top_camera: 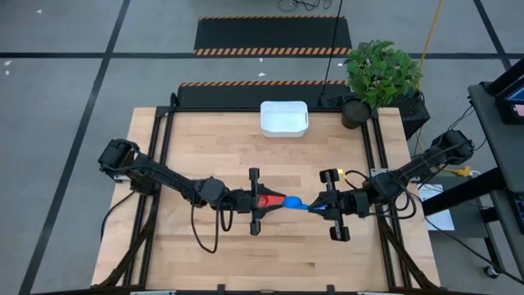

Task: Nest measuring cups in basket
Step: Stack the blue measuring cup into the red measuring cup

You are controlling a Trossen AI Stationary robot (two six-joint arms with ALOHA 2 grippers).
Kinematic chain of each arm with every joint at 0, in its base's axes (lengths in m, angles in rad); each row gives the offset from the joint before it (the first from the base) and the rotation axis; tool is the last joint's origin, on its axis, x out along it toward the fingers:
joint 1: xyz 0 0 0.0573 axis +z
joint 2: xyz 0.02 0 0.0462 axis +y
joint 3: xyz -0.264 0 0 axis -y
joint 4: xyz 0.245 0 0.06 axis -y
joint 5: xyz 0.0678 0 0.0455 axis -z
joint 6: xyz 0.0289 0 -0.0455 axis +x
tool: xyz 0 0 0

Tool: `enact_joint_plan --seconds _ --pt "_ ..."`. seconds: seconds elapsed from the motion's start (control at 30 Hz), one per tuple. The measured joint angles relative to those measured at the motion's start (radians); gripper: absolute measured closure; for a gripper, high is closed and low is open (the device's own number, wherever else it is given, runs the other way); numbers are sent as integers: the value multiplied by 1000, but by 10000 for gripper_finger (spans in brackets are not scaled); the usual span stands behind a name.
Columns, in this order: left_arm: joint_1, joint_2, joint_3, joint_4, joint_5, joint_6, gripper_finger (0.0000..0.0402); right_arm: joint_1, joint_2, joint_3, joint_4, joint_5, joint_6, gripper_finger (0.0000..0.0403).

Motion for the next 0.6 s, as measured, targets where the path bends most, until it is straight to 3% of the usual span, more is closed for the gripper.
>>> enact_joint_plan --seconds 0.27,0.6 --pt "1 0 0 -8 15 -36 384 0 0 2 6 2 0 396" --pt "-1 0 0 -6 15 -51 396 0 0 2 -1 12 -7 380"
